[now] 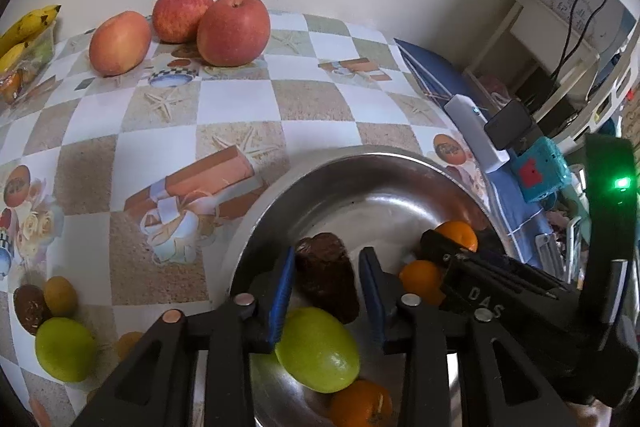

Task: Organize fruits
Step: 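Open the left tool dropping the date while the right tool releases the orange into the bowl, then grasp another dark date with the left tool while the right tool grasps a small brown kiwi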

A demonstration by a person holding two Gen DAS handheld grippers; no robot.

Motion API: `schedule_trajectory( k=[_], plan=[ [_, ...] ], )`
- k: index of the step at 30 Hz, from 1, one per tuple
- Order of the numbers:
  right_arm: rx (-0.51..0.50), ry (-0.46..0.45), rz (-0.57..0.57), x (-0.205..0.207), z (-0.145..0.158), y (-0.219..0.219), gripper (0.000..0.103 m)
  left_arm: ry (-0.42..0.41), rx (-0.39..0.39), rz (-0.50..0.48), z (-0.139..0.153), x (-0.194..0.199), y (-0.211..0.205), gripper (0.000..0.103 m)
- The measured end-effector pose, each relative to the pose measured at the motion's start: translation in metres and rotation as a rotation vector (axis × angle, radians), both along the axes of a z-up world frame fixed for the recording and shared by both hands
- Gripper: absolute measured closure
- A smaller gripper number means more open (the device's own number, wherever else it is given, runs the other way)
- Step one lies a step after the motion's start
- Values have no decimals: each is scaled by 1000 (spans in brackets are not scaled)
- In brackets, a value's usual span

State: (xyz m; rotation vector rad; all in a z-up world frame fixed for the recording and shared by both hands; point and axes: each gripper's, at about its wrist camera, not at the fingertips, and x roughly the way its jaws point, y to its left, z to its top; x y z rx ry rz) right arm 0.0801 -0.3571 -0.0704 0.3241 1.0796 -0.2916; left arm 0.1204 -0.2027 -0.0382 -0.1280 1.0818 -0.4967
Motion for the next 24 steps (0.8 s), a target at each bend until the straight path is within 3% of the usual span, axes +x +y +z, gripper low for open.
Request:
schedule_trajectory(
  k=[1, 3, 12, 20, 22, 24],
  plan=[
    [0, 3, -3, 0, 0, 0, 61, -2, -3, 1, 3, -1, 1, 53],
    [-8, -3, -9, -1, 4, 0, 55, -6, -18, -1, 9, -4, 3, 53],
    [-58, -67, 36, -18, 40, 18, 51, -10, -15, 30, 38, -19, 27, 48],
    [-40, -37, 90, -21, 50, 47, 51, -15, 91, 128, 42, -27, 71, 47],
    [-30, -6, 89, -16, 47, 53, 51, -8, 132, 158, 38, -27, 84, 33],
    [-12, 20, 79, -12, 43, 58, 47, 18, 159, 196, 31, -24, 99, 27]
  ],
)
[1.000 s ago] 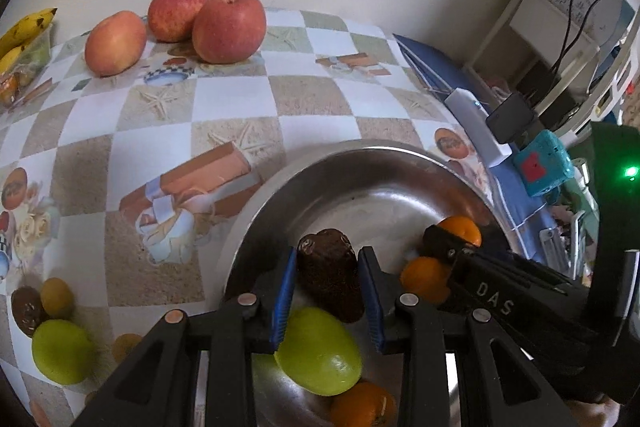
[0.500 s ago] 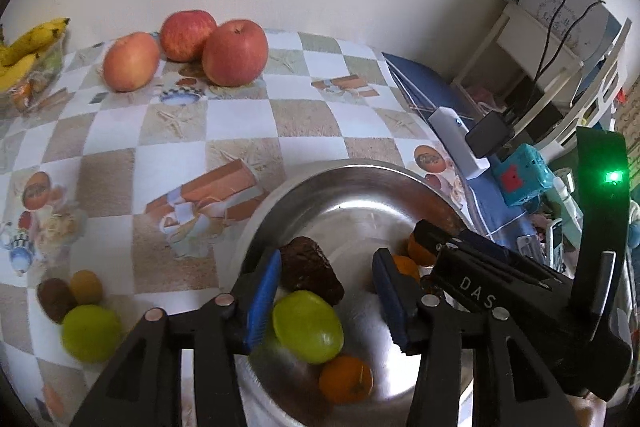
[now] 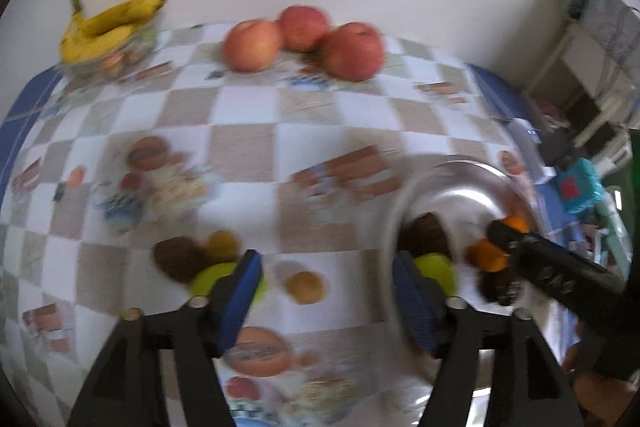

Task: Organize fruits
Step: 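Grasp another dark date with the left tool while the right tool grasps a small brown kiwi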

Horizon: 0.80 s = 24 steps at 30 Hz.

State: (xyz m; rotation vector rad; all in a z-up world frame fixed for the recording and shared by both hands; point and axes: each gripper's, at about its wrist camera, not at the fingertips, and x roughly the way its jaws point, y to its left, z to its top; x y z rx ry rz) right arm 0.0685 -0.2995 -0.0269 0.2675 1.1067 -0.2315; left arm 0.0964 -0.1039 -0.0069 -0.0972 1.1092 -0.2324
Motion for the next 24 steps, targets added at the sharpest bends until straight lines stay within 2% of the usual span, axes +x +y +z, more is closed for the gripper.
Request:
schedule_trajectory(
  k=[1, 2, 3, 5, 6, 7, 9, 11, 14, 17, 20, 24],
  plan=[
    [1, 9, -7, 2, -1, 1, 40, 10, 7, 16, -2, 1, 5, 25],
    [-8, 13, -16, 4, -2, 3, 24, 20, 13, 42, -4, 3, 14, 23],
    [-24, 10, -27, 4, -1, 4, 17, 23, 14, 57, -5, 4, 19, 18],
    [-39, 16, -37, 6, 0, 5, 17, 21, 6, 95, -4, 6, 31, 9],
    [-40, 17, -42, 7, 0, 5, 17, 18, 5, 109, -4, 7, 35, 1],
    [-43, 15, -48, 7, -1, 4, 16, 12, 4, 123, -3, 9, 41, 0],
    [-59, 13, -69, 9, -1, 3, 8, 13, 12, 148, -6, 11, 47, 0],
    [-73, 3, -80, 12, -3, 5, 6, 27, 7, 173, -10, 12, 53, 0],
    [-76, -3, -61, 18, -6, 11, 6, 47, -9, 206, -14, 15, 65, 0],
    [-76, -15, -42, 22, -7, 18, 6, 24, 17, 237, -9, 17, 75, 0],
    [-58, -19, -21, 23, -6, 22, 6, 1, 40, 240, -5, 18, 80, 0],
    [3, -43, 9, 22, 1, 27, 6, 23, 43, 235, -4, 19, 84, 0]
  ],
)
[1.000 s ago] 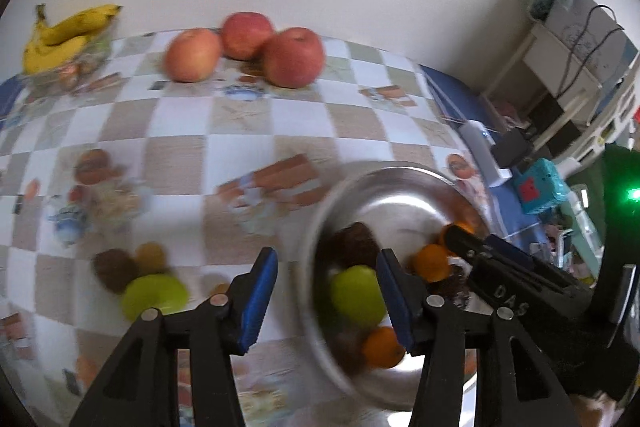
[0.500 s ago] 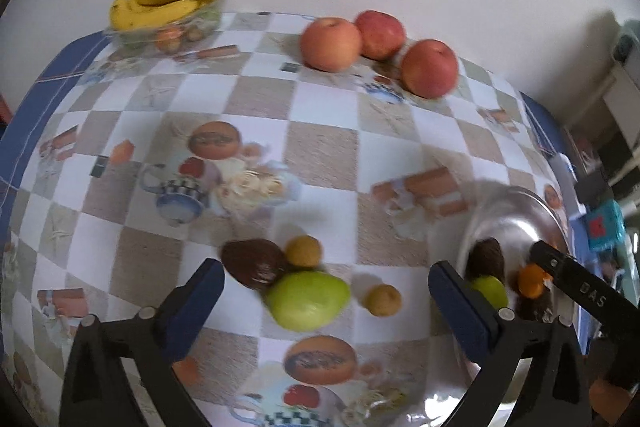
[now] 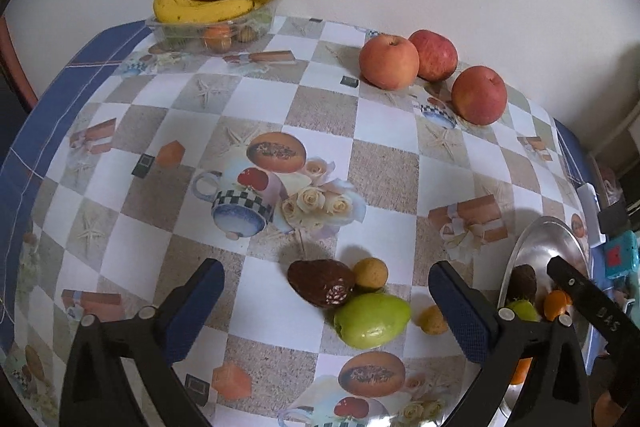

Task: Organize fruits
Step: 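Grasp another dark date with the left tool while the right tool grasps a small brown kiwi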

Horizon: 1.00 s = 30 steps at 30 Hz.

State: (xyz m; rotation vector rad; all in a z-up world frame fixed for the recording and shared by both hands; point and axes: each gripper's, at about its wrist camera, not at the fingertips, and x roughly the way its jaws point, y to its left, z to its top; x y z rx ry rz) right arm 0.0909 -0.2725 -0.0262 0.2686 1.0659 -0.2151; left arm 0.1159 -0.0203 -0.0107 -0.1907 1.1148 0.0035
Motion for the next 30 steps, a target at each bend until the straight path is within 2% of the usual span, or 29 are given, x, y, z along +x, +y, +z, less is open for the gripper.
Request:
schedule_trajectory(
  k=[3, 9, 16, 17, 19, 20, 26, 28, 30],
  plan=[
    [21, 0, 26, -1, 4, 5, 6, 27, -6, 16, -2, -3, 5, 0],
    [42, 17, 112, 4, 3, 23, 6, 23, -55, 73, -1, -4, 25, 0],
    [94, -23, 262, 7, 12, 65, 7, 7, -174, 150, 3, -5, 54, 0],
    [101, -25, 284, 8, 12, 71, 9, 18, -181, 161, 2, -5, 57, 0],
    [109, -18, 314, 8, 11, 80, 23, 50, -185, 179, -2, -4, 60, 0],
    [107, -10, 329, 8, 10, 85, 34, 62, -191, 181, -5, -4, 60, 0],
    [117, 32, 390, 7, -3, 104, 43, 100, -235, 141, -25, 1, 50, 5],
    [119, 51, 405, 8, -10, 108, 48, 114, -253, 117, -32, 3, 44, 17],
    [112, 78, 414, 9, -18, 111, 53, 127, -262, 101, -39, 7, 37, 23]
  ],
)
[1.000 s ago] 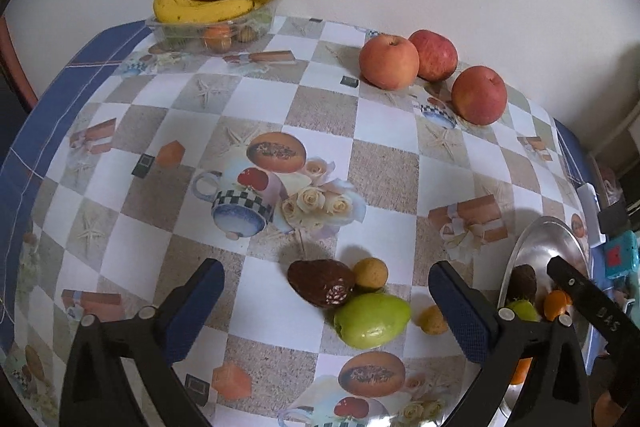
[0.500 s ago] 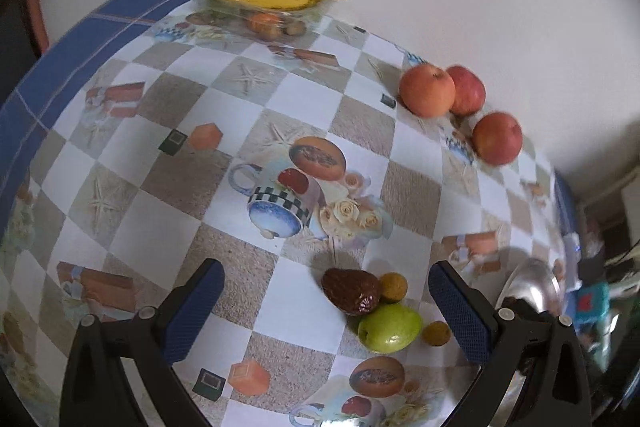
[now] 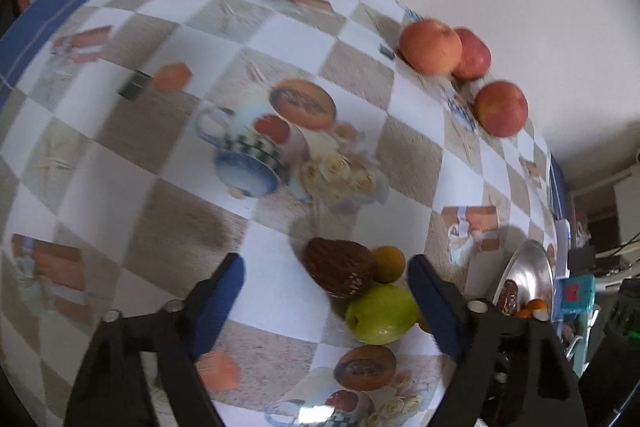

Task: Organize fruits
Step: 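Grasp another dark date with the left tool while the right tool grasps a small brown kiwi, then carry the date with the left tool while the right tool carries the kiwi over the bowl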

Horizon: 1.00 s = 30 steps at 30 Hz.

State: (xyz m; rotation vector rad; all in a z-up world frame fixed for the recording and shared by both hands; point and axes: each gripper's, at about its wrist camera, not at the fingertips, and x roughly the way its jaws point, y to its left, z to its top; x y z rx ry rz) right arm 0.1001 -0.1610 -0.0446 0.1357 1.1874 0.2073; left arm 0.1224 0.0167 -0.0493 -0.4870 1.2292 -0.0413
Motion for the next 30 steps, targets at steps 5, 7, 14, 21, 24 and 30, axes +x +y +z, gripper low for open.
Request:
schedule_trajectory(
  k=[5, 7, 14, 21, 24, 30],
  plan=[
    [-1, 42, 10, 2, -14, 1, 64, 27, -37, -20, -14, 5, -10, 42],
    [6, 55, 12, 3, -18, 2, 64, 24, -39, -16, -15, 6, -10, 52],
    [-7, 61, 35, 3, -21, 6, 76, 24, -53, 0, -16, 5, -5, 55],
    [-14, 64, 27, 0, -19, 5, 76, 32, -29, 43, -15, 3, 5, 55],
    [7, 48, 20, 1, -11, 4, 76, 32, -8, 69, -12, 3, 12, 56],
    [6, -6, 2, -2, 12, -3, 76, -16, -11, 78, 5, 0, 15, 56]
  ],
)
